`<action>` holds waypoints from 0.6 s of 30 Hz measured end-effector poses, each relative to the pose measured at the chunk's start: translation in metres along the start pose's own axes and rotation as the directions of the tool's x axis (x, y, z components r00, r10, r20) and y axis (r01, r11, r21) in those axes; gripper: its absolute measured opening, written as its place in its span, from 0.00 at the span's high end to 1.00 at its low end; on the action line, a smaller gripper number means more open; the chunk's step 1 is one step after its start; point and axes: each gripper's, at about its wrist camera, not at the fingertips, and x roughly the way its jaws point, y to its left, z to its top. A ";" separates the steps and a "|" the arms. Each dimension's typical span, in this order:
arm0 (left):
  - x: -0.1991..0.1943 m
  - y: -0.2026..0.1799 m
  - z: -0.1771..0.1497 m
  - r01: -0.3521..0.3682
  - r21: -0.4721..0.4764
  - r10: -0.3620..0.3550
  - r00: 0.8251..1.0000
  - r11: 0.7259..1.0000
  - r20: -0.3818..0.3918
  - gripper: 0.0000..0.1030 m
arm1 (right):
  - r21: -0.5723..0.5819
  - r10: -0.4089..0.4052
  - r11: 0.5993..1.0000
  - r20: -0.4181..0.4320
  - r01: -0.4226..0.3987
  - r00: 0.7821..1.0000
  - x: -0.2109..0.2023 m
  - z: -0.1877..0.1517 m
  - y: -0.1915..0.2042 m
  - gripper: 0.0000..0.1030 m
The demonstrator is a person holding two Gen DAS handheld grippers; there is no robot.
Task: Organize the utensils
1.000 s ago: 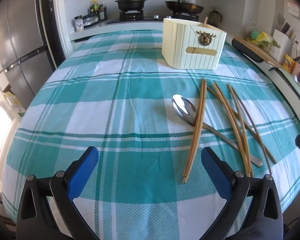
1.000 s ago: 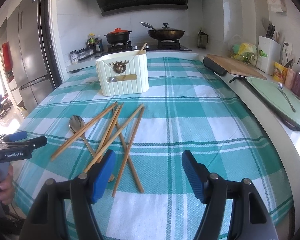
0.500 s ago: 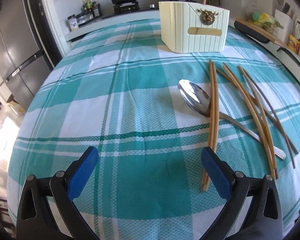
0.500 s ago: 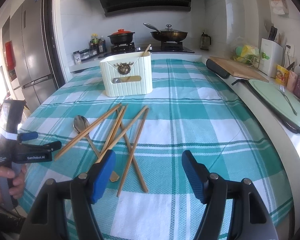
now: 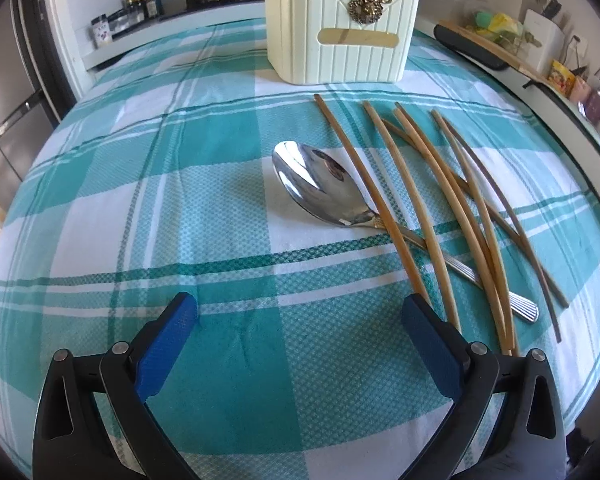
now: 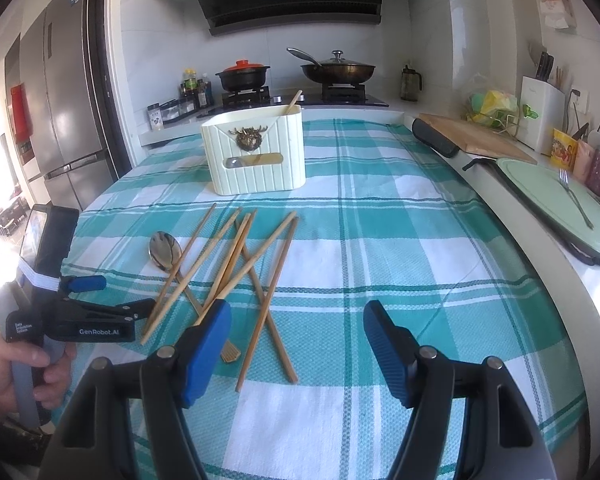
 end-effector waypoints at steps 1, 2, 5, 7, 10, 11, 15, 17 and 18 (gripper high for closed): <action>0.001 -0.002 0.002 0.006 0.003 -0.006 1.000 1.000 -0.001 0.01 | 0.001 0.000 1.000 0.001 0.000 1.000 0.000 0.000 0.000 0.32; 0.002 -0.006 0.005 0.019 0.010 -0.018 1.000 1.000 -0.008 0.01 | 0.001 0.000 1.000 0.004 0.000 1.000 -0.001 0.000 0.000 0.32; 0.006 -0.018 0.010 0.037 0.022 -0.037 0.999 0.999 -0.017 0.01 | 0.004 0.000 1.000 0.007 0.000 1.000 -0.002 0.000 0.000 0.32; 0.006 -0.026 0.013 0.065 0.027 -0.065 0.998 0.998 -0.022 0.01 | 0.010 -0.002 1.000 0.007 0.002 1.000 -0.002 0.000 -0.003 0.32; 0.008 -0.036 0.017 0.083 0.027 -0.083 0.996 0.996 -0.017 0.01 | 0.019 -0.006 1.000 0.010 0.005 1.000 -0.003 -0.001 -0.006 0.32; 0.010 -0.036 0.019 0.076 0.019 -0.075 0.997 0.997 -0.013 0.01 | 0.024 -0.007 1.000 0.010 0.007 1.000 -0.003 -0.002 -0.008 0.32; 0.019 -0.029 0.030 0.025 -0.059 -0.025 1.000 0.998 -0.005 0.01 | 0.044 -0.007 0.999 0.006 0.007 1.000 -0.002 -0.004 -0.014 0.32; 0.026 -0.024 0.034 -0.054 -0.079 0.053 0.999 0.995 -0.013 0.01 | 0.055 -0.004 0.998 0.005 0.004 1.000 -0.002 -0.005 -0.017 0.32; 0.028 -0.021 0.035 -0.077 -0.086 0.076 0.997 0.993 -0.011 0.00 | 0.060 -0.003 0.998 0.006 0.002 1.000 -0.002 -0.005 -0.018 0.32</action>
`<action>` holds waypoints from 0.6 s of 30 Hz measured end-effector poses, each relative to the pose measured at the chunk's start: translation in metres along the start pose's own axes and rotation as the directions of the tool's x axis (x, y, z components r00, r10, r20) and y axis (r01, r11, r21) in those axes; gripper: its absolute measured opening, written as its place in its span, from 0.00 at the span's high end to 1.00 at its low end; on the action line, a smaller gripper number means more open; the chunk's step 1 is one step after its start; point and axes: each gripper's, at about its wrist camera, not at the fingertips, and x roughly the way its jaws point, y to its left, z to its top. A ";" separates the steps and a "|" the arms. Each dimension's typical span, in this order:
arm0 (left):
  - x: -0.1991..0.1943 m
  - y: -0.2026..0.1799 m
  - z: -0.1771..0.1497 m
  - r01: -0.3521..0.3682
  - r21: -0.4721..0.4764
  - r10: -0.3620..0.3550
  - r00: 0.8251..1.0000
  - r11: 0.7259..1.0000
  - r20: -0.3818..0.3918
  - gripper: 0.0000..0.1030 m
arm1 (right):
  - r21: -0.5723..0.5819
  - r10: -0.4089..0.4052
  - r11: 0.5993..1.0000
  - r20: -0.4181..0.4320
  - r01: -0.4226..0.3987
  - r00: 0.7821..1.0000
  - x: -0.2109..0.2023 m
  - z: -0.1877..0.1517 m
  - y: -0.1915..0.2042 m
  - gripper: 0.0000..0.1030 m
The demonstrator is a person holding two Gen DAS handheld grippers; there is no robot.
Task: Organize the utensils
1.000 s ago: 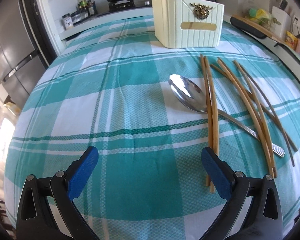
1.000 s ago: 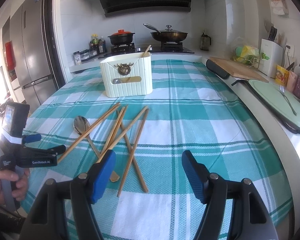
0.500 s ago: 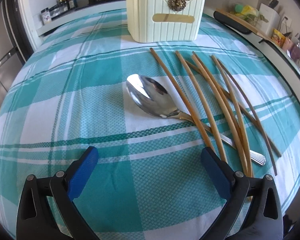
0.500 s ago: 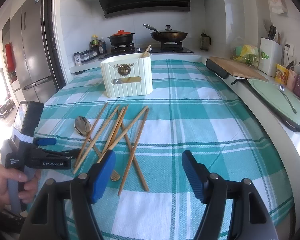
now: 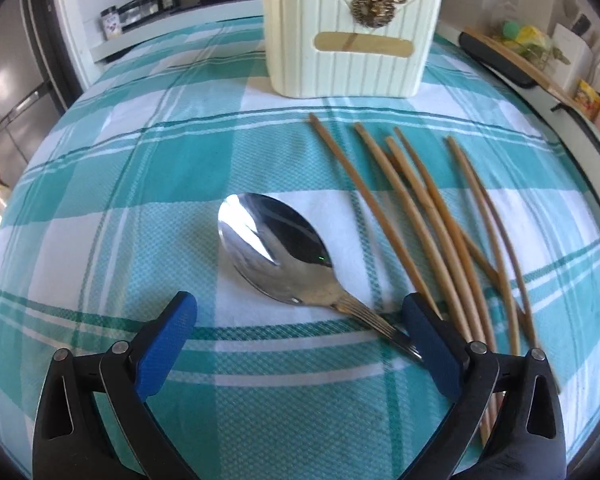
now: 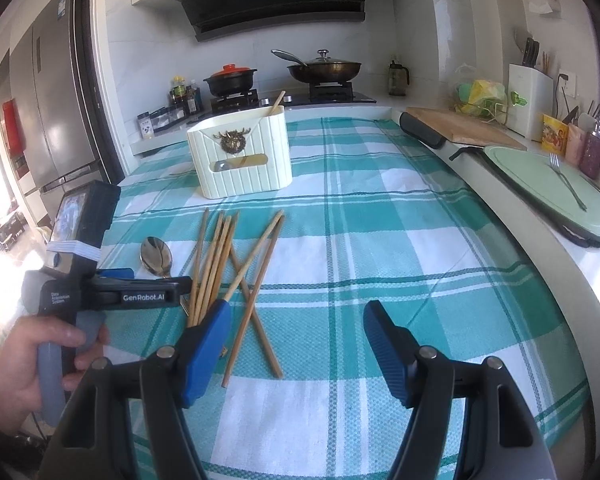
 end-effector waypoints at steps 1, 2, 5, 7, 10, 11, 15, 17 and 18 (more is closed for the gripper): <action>0.001 0.004 0.001 -0.002 -0.009 0.002 1.000 1.000 0.002 0.01 | 0.003 0.000 1.000 0.001 0.000 1.000 0.000 0.000 -0.001 0.32; 0.001 0.009 0.003 0.003 -0.017 -0.003 1.000 1.000 0.003 0.05 | 0.004 -0.001 1.000 0.004 0.001 1.000 -0.001 0.001 -0.002 0.32; 0.000 0.022 0.009 0.039 -0.006 -0.039 0.999 0.999 0.020 0.20 | 0.012 -0.006 1.000 0.009 0.006 1.000 -0.002 0.001 -0.006 0.32; 0.004 0.029 0.017 0.064 0.018 -0.065 0.998 0.998 0.017 0.28 | 0.020 -0.006 1.000 0.002 0.006 1.000 0.000 0.000 -0.008 0.32; 0.015 0.033 0.034 0.082 0.077 -0.085 0.996 0.994 0.032 0.40 | 0.038 0.000 0.999 -0.014 0.000 1.000 0.005 -0.002 -0.010 0.32; 0.019 0.033 0.040 0.086 0.095 -0.091 0.995 0.992 0.045 0.42 | 0.044 0.003 0.999 -0.018 -0.002 1.000 0.006 -0.002 -0.011 0.32; 0.026 0.043 0.060 0.099 0.082 -0.102 0.994 0.992 0.036 0.42 | 0.051 0.006 0.999 -0.018 -0.005 1.000 0.006 0.000 -0.012 0.32; 0.018 0.053 0.061 0.133 0.031 -0.134 0.990 0.991 0.035 0.25 | 0.049 0.001 0.999 -0.010 -0.001 1.000 0.004 0.000 -0.012 0.32; 0.012 0.059 0.059 0.145 -0.005 -0.145 0.989 0.989 0.041 0.18 | 0.049 -0.001 0.999 -0.009 0.001 1.000 0.003 0.000 -0.013 0.32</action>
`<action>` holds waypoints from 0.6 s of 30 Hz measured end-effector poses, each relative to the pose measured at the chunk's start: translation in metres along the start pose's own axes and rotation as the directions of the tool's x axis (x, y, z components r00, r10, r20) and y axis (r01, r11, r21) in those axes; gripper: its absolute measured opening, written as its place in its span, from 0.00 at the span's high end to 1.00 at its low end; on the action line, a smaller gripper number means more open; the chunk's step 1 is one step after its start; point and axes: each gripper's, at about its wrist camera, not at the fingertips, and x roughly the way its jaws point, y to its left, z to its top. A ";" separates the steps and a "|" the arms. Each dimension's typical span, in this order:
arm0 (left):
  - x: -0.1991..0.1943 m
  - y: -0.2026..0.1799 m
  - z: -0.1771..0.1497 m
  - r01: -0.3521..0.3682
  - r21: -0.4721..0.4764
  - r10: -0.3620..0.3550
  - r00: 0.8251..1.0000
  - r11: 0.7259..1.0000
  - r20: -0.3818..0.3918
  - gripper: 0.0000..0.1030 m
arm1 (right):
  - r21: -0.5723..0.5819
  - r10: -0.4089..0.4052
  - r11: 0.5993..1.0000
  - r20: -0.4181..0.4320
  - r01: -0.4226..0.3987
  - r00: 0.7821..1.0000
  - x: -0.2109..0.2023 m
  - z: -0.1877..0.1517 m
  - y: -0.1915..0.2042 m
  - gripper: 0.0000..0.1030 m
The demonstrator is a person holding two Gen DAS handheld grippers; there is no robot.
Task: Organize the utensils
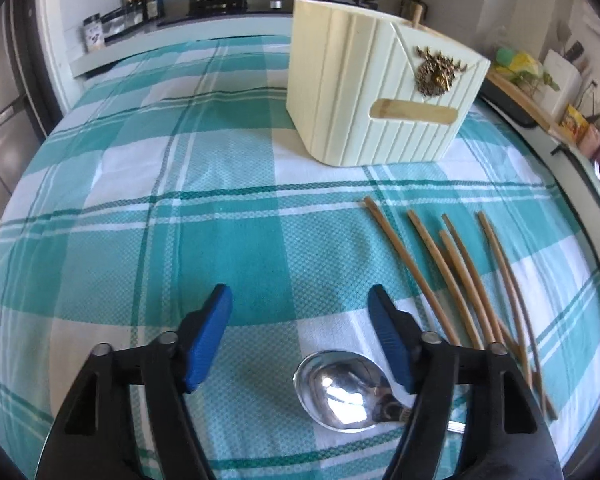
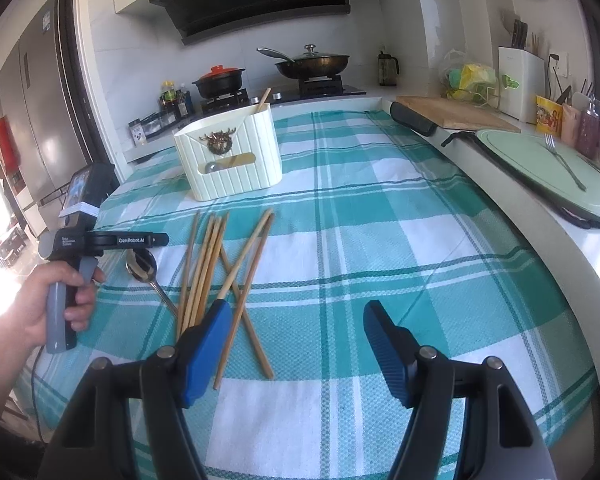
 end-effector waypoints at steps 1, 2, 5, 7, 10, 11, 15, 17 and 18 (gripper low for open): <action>-0.008 0.005 -0.004 0.012 -0.039 -0.012 1.000 0.999 0.009 0.09 | 0.003 -0.002 1.000 -0.003 0.002 1.000 0.000 -0.001 -0.001 0.32; -0.015 0.008 -0.010 0.032 -0.070 -0.031 0.999 0.997 0.014 0.07 | 0.007 -0.002 1.000 -0.007 0.002 1.000 0.001 -0.002 -0.002 0.32; -0.021 0.003 -0.029 0.076 -0.115 -0.080 0.996 0.990 -0.026 0.07 | 0.018 0.001 1.000 -0.024 -0.001 1.000 0.006 -0.004 -0.003 0.32; -0.019 -0.012 -0.041 0.059 -0.101 -0.063 0.997 0.993 -0.046 0.07 | 0.020 0.012 1.000 -0.030 -0.012 0.999 0.009 -0.004 -0.002 0.32; -0.010 -0.042 -0.056 -0.062 0.008 0.063 0.996 0.998 -0.056 0.06 | 0.013 0.031 0.999 -0.021 -0.031 0.999 0.010 -0.002 0.002 0.32; -0.008 -0.052 -0.060 -0.113 0.050 0.115 0.992 0.992 -0.043 0.03 | 0.009 0.034 0.999 -0.015 -0.034 0.999 0.009 -0.002 0.003 0.32; -0.012 -0.057 -0.067 -0.127 0.058 0.130 0.991 0.990 -0.040 0.02 | 0.010 0.030 1.000 -0.012 -0.029 0.999 0.007 -0.002 0.001 0.32; -0.012 -0.051 -0.066 -0.115 0.056 0.117 0.992 0.992 -0.048 0.02 | 0.022 0.025 0.999 -0.020 -0.024 0.999 0.008 -0.002 -0.002 0.32; -0.013 -0.049 -0.067 -0.113 0.057 0.116 0.992 0.992 -0.049 0.02 | 0.027 0.025 0.999 -0.023 -0.025 0.999 0.009 -0.002 -0.002 0.32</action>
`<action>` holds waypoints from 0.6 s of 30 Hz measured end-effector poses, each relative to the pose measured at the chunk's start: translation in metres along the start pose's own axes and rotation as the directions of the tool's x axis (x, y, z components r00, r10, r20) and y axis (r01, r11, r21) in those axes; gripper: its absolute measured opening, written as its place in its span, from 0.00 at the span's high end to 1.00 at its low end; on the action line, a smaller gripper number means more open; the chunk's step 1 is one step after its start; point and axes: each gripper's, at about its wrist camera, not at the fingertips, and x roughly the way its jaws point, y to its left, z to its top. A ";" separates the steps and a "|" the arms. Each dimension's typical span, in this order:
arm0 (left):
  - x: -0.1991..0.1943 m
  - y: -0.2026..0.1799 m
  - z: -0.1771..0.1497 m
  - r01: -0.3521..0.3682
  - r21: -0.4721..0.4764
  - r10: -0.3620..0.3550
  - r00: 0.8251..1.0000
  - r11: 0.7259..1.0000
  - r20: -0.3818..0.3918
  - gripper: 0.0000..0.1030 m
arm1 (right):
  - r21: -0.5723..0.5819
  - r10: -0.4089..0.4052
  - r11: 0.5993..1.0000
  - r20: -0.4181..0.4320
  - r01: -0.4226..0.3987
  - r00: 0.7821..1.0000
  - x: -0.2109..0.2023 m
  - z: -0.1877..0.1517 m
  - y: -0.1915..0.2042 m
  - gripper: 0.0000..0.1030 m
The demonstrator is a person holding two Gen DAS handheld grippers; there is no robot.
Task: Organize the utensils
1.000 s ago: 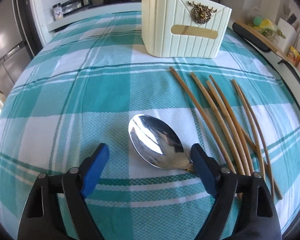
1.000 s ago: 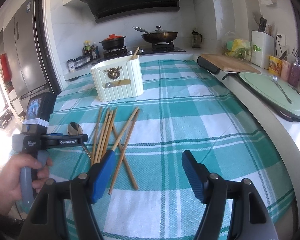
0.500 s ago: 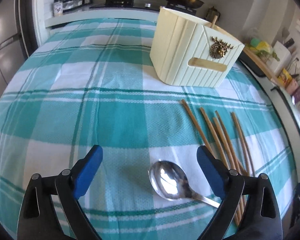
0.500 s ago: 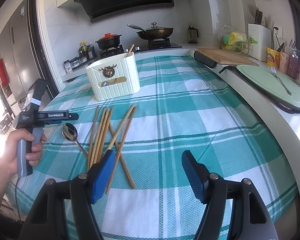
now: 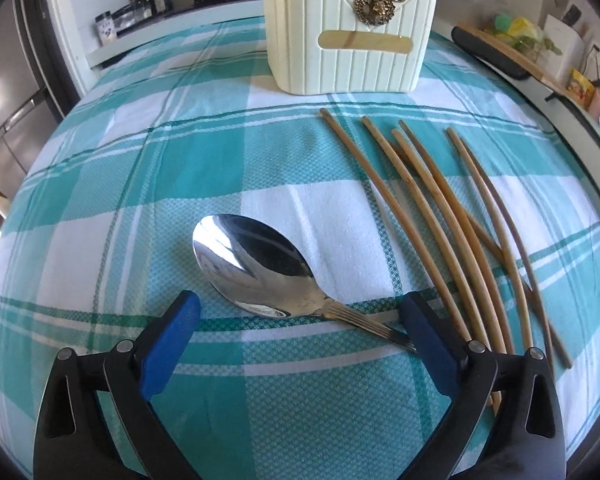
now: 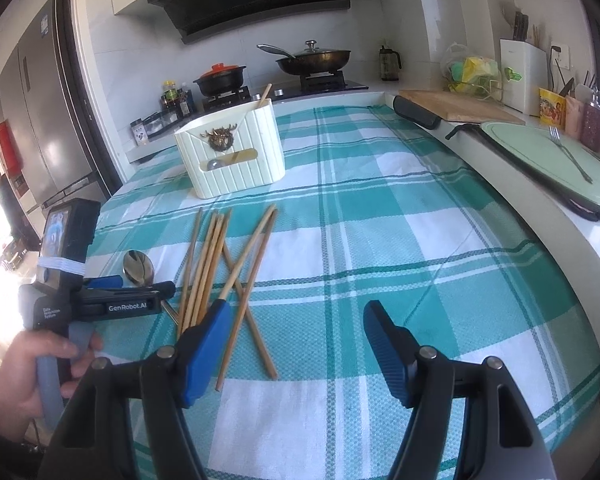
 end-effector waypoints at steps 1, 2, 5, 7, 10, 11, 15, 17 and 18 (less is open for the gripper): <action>-0.001 0.002 -0.001 0.001 -0.001 -0.001 1.000 1.000 -0.002 0.02 | 0.002 0.000 1.000 -0.001 0.000 1.000 0.000 0.000 0.000 0.32; -0.001 0.004 -0.002 0.002 -0.002 -0.002 1.000 1.000 -0.004 0.02 | 0.001 -0.001 1.000 0.000 0.001 1.000 -0.001 -0.001 0.001 0.32; -0.003 0.003 -0.003 -0.003 -0.010 0.003 1.000 1.000 -0.018 0.03 | -0.011 -0.001 1.000 -0.001 0.001 1.000 -0.001 -0.002 0.005 0.32; -0.004 0.002 -0.005 -0.009 -0.028 0.009 0.999 1.000 -0.031 0.03 | -0.017 0.001 1.000 -0.004 -0.001 1.000 0.000 -0.002 0.007 0.32; -0.005 -0.004 -0.008 -0.013 -0.030 0.012 0.999 0.999 -0.033 0.04 | -0.022 0.002 1.000 -0.007 -0.002 1.000 0.002 -0.001 0.009 0.32; -0.005 -0.006 -0.008 -0.015 -0.024 0.015 0.999 1.000 -0.029 0.04 | -0.020 0.003 1.000 -0.008 -0.003 1.000 0.003 0.000 0.008 0.32; -0.005 -0.004 -0.007 0.008 0.021 -0.007 1.000 1.000 -0.022 0.04 | -0.020 0.010 1.000 -0.013 -0.011 1.000 0.004 0.001 0.009 0.32; -0.004 0.002 -0.004 0.040 0.064 -0.037 0.999 0.997 -0.038 0.05 | -0.021 0.009 1.000 -0.006 -0.009 1.000 0.002 0.002 0.009 0.32; -0.003 0.007 -0.002 0.057 0.088 -0.053 0.997 0.995 -0.048 0.05 | -0.018 0.007 1.000 0.002 -0.007 1.000 0.000 0.002 0.008 0.32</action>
